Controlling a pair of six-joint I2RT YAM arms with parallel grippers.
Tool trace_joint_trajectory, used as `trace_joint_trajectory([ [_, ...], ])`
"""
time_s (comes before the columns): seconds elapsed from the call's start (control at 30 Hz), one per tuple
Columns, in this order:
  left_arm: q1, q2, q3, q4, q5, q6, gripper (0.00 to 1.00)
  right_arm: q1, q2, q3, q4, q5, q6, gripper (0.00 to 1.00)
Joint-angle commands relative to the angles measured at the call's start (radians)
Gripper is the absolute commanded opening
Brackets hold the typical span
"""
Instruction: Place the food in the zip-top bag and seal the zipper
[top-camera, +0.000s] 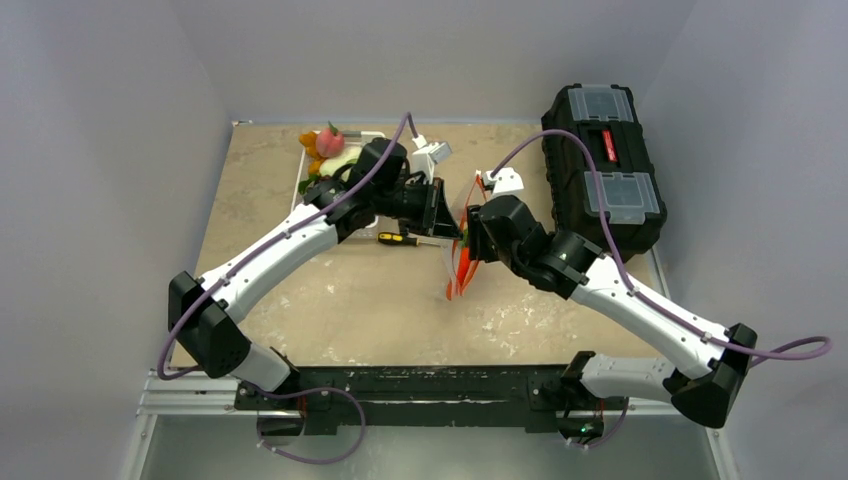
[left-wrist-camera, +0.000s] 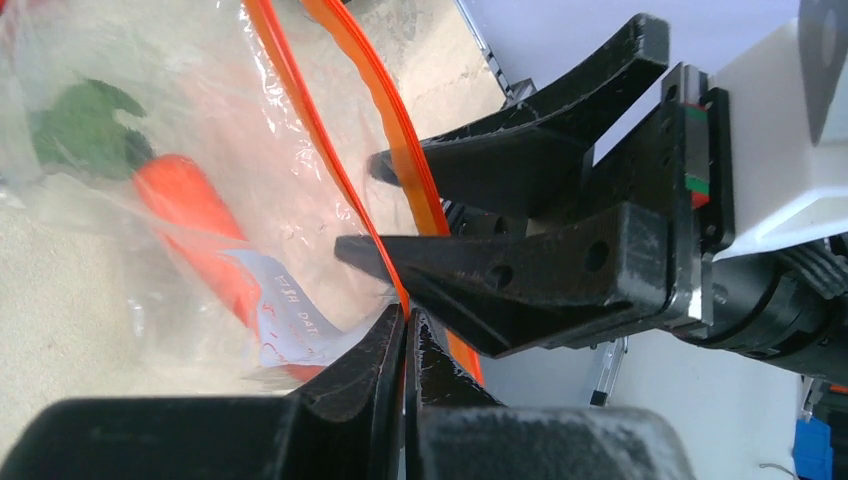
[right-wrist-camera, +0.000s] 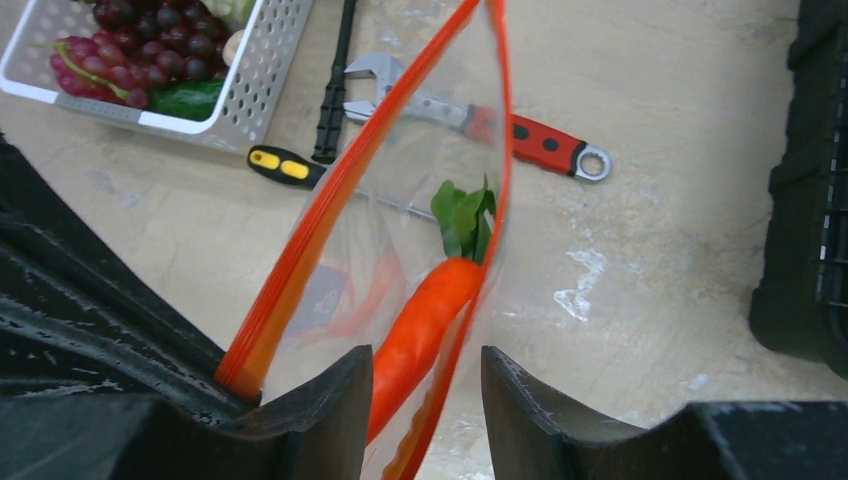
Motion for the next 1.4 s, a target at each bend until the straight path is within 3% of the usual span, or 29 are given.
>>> trace_joint_trajectory([
  [0.0,-0.001,0.003,0.031,0.019,0.009,-0.002,0.0,0.001,-0.021,0.052,-0.041,0.091,0.008,0.43],
  [0.2,0.001,0.01,0.041,-0.004,-0.013,0.009,0.0,0.003,-0.074,0.023,-0.043,0.071,0.031,0.41],
  [0.3,0.001,0.016,0.041,0.007,0.01,0.009,0.0,0.004,-0.099,-0.026,0.024,0.036,0.017,0.27],
  [0.4,0.001,0.02,0.047,0.011,0.031,0.024,0.0,0.003,-0.099,-0.053,0.085,0.024,0.017,0.0],
  [0.53,-0.001,0.011,0.053,0.002,0.023,0.057,0.0,0.003,-0.102,-0.063,0.115,0.058,0.028,0.0],
  [0.63,-0.001,0.003,0.06,0.0,0.037,0.072,0.11,0.003,-0.115,-0.05,0.111,0.082,0.016,0.0],
  [0.7,-0.002,-0.007,0.063,-0.003,0.034,0.087,0.26,0.003,-0.133,-0.053,0.112,0.098,0.006,0.0],
  [0.77,-0.002,-0.019,0.067,-0.014,0.017,0.11,0.48,0.002,-0.155,-0.055,0.106,0.103,0.006,0.0],
  [0.93,-0.002,-0.087,0.079,-0.061,-0.084,0.214,0.66,0.003,-0.198,-0.042,0.049,0.139,-0.018,0.0],
  [1.17,-0.001,-0.269,-0.035,0.014,-0.408,0.329,0.73,0.003,-0.276,-0.065,0.054,0.149,-0.109,0.0],
  [1.37,0.005,-0.396,-0.163,0.063,-0.702,0.277,0.72,0.003,-0.283,-0.15,0.125,0.117,-0.182,0.0],
])
